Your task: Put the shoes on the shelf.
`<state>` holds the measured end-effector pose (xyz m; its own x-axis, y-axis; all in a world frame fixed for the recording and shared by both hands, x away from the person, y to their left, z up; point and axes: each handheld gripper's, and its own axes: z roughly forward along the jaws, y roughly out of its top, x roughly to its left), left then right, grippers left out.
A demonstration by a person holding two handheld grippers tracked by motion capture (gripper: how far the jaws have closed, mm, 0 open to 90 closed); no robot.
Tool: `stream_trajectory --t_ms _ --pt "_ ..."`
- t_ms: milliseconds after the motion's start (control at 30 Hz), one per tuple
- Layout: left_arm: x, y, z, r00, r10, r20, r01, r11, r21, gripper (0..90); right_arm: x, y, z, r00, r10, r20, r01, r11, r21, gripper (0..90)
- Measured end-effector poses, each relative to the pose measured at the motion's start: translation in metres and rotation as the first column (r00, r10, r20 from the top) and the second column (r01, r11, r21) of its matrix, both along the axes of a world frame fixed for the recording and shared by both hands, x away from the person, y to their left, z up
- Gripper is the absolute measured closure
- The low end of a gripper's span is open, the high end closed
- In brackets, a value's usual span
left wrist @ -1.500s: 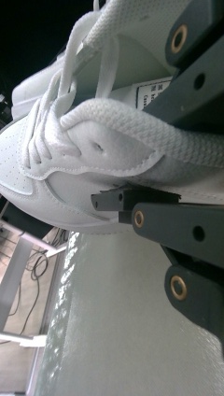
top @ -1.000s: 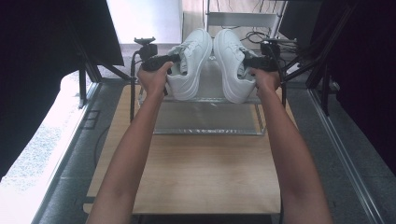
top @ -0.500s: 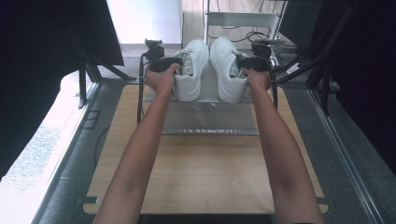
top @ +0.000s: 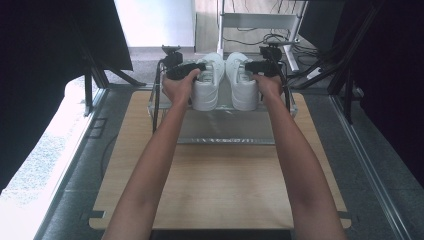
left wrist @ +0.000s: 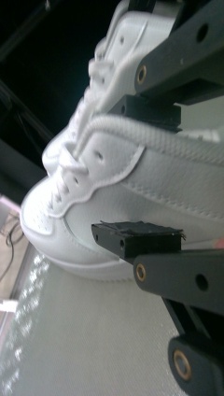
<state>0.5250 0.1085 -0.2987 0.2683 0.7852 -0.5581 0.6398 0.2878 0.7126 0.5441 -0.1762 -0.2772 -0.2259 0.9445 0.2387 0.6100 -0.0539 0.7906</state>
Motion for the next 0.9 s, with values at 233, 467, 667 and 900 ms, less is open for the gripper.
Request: stream_trajectory --t_ms 233,467,667,900 --pt "-0.020 0.013 0.018 0.9961 -0.060 0.064 0.056 0.9958 0.072 51.2 -0.022 -0.013 0.020 0.9935 0.063 0.095 -0.062 0.998 -0.016 52.5" --pt "-0.046 0.022 0.025 0.9894 -0.085 0.118 0.067 0.9860 0.153 67.5 -0.051 -0.035 0.027 0.9821 0.110 0.153 -0.106 0.994 -0.031 54.4" --pt "-0.065 0.030 0.017 0.9847 -0.136 0.108 0.107 0.9647 0.241 83.5 -0.072 -0.054 0.014 0.9771 0.162 0.138 -0.150 0.984 -0.093 74.3" --pt "-0.072 0.035 -0.003 0.9823 -0.174 0.070 0.149 0.9511 0.270 89.5 -0.077 -0.062 -0.018 0.9748 0.209 0.079 -0.198 0.972 -0.126 85.4"
